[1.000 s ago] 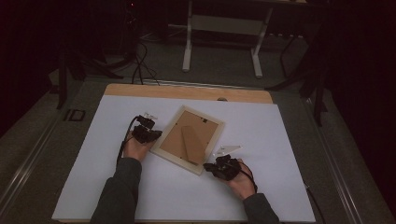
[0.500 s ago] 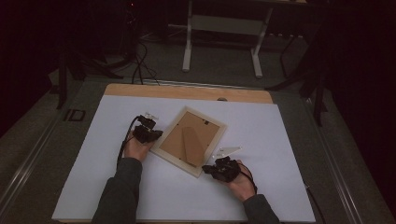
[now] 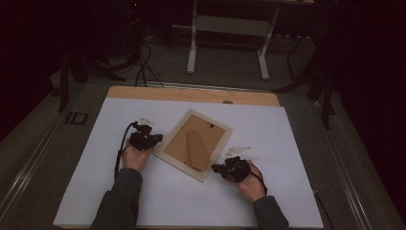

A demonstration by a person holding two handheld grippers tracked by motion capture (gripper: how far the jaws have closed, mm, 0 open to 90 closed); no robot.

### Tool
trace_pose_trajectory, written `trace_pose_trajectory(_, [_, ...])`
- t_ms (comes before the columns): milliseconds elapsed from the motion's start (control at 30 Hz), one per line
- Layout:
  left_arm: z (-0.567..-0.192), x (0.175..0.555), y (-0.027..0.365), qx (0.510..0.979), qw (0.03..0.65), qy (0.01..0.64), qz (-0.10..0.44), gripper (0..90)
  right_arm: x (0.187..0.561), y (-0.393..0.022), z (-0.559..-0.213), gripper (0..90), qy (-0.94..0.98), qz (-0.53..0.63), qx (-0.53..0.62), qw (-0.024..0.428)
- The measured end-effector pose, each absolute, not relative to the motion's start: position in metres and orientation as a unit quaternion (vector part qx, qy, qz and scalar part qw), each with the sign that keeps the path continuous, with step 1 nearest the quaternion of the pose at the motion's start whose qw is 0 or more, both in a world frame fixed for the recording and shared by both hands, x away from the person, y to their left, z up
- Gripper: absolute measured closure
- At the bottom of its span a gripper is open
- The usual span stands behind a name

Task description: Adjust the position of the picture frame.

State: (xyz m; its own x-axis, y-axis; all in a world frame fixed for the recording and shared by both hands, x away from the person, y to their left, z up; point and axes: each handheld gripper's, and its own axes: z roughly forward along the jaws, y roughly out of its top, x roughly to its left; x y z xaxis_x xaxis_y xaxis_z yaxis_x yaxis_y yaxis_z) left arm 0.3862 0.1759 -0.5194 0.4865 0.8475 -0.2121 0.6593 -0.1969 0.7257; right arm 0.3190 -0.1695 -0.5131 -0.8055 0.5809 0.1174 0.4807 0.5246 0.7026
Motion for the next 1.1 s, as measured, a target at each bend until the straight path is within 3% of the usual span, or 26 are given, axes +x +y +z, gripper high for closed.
trace_pose_trajectory(567, [-0.513, 0.322, 0.177, 0.77, 0.396, 0.475, 0.158, 90.0, 0.378, -0.19, -0.484, 90.0, 0.838, 0.399, 0.352, 0.124])
trace_pose_trajectory(1100, [-0.524, 0.305, 0.173, 0.784, 0.381, 0.467, 0.151, 90.0, 0.43, -0.195, -0.5, 89.8, 0.805, 0.395, 0.417, 0.15])
